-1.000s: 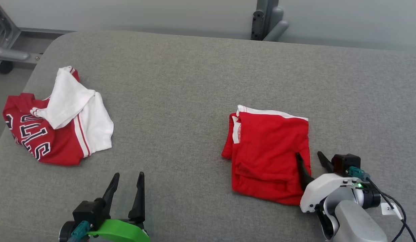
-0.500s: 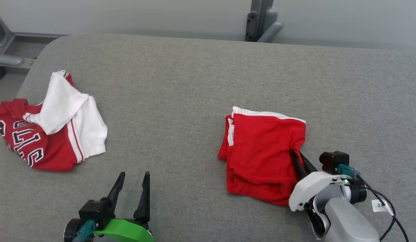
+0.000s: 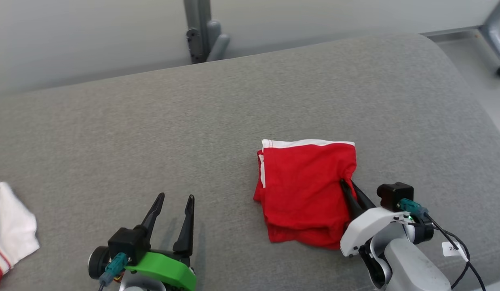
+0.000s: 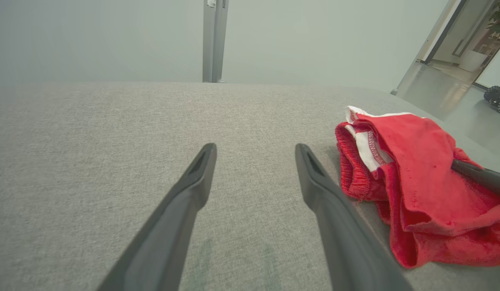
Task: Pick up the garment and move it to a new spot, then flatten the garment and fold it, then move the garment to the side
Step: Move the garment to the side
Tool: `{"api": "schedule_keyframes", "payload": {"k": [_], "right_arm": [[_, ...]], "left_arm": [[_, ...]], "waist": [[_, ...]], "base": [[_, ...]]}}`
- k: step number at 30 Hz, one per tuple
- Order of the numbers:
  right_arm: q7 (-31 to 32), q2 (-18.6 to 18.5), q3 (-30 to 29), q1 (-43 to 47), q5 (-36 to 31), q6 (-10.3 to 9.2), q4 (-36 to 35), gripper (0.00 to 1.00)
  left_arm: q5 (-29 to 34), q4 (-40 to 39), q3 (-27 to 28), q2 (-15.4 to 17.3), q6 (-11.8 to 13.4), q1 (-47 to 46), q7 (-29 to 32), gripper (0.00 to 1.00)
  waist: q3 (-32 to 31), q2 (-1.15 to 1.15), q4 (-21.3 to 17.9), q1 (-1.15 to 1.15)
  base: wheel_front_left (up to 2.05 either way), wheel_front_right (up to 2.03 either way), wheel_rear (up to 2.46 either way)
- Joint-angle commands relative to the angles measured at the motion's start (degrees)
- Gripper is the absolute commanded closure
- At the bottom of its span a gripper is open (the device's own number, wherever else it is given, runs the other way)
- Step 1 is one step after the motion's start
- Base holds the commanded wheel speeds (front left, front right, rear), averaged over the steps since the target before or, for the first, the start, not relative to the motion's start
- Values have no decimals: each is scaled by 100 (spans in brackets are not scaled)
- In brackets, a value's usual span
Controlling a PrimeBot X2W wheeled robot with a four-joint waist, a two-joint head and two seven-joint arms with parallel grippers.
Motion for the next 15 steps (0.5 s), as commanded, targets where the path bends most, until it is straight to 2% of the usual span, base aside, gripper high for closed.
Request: {"api": "schedule_keyframes", "payload": {"k": [1,5,8,12,15], "right_arm": [[-2,-7,68,-92,53,-2,-53,100],[-2,-7,265,-156,173,-2,-140,100],[-3,-8,325,-252,249,-2,-199,100],[-2,-1,404,-347,236,-2,-248,100],[-3,-30,380,-578,137,-2,-309,100]], "left_arm": [[28,-6,-18,23,17,-99,0,0],[62,1,-136,43,17,-258,-1,0],[96,-4,-193,61,17,-364,0,0],[108,0,-303,119,17,-504,0,0],[136,39,-367,164,17,-641,0,0]], "waist": [[100,0,-1223,0],[276,0,-1627,0],[419,0,-1747,0],[657,0,-1672,0],[906,0,-1466,0]], "base": [[0,0,0],[0,0,0],[0,0,0],[0,0,0],[0,0,0]]}}
